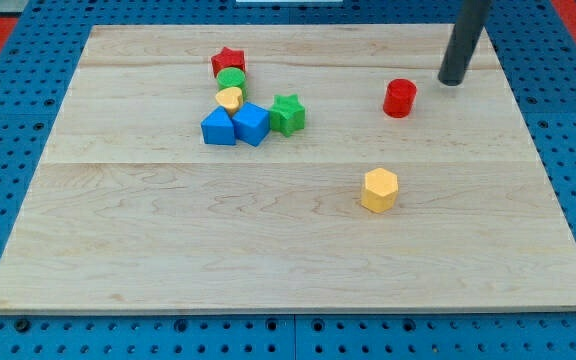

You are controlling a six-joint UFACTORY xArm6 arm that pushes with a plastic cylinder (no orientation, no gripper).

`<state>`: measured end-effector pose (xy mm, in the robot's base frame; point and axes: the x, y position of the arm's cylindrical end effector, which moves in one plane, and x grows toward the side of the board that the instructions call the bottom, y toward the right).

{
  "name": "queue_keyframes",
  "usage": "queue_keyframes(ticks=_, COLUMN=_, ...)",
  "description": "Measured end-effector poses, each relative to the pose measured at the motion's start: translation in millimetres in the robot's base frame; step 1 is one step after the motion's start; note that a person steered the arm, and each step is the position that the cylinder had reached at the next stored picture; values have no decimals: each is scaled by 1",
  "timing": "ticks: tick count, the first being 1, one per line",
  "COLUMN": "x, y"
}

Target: Push the red circle to the center

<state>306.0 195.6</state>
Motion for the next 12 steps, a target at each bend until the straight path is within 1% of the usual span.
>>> queue_keyframes(ticks=2, x=39, y=-8)
queue_keyframes(ticks=3, x=50, y=-13)
queue_keyframes(ticks=5, x=16, y=-9)
queue_keyframes(ticks=6, x=35, y=-9)
queue_keyframes(ticks=7, x=44, y=-9)
queue_keyframes(ticks=8, x=20, y=-9)
queue_keyframes(ticks=9, x=23, y=-15)
queue_keyframes(ticks=12, x=26, y=-66)
